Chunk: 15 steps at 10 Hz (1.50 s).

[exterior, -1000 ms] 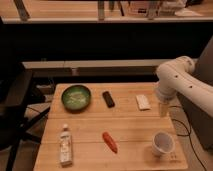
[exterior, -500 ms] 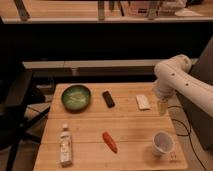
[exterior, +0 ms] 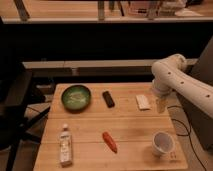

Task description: Place the white sponge in the ceramic bowl

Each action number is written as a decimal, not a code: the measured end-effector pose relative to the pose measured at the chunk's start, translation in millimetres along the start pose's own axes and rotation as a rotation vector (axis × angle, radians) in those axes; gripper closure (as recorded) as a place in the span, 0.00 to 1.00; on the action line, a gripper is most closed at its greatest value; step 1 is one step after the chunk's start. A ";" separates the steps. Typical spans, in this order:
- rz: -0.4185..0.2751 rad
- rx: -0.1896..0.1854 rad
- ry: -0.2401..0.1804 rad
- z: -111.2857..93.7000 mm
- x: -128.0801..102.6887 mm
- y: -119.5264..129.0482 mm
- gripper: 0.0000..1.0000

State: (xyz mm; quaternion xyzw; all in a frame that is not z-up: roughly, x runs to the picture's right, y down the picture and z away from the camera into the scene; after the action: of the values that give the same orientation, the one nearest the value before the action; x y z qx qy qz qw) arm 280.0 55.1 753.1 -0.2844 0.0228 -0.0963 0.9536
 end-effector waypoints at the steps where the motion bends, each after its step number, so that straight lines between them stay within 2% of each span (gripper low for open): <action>1: -0.008 0.000 0.000 2.2 0.7 -1.8 0.20; 15: -0.128 -0.021 -0.025 49.7 10.2 -25.5 0.20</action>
State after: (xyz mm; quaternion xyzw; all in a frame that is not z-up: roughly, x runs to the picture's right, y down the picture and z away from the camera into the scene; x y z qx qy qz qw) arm 290.5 58.9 808.7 -0.2966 -0.0063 -0.1535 0.9426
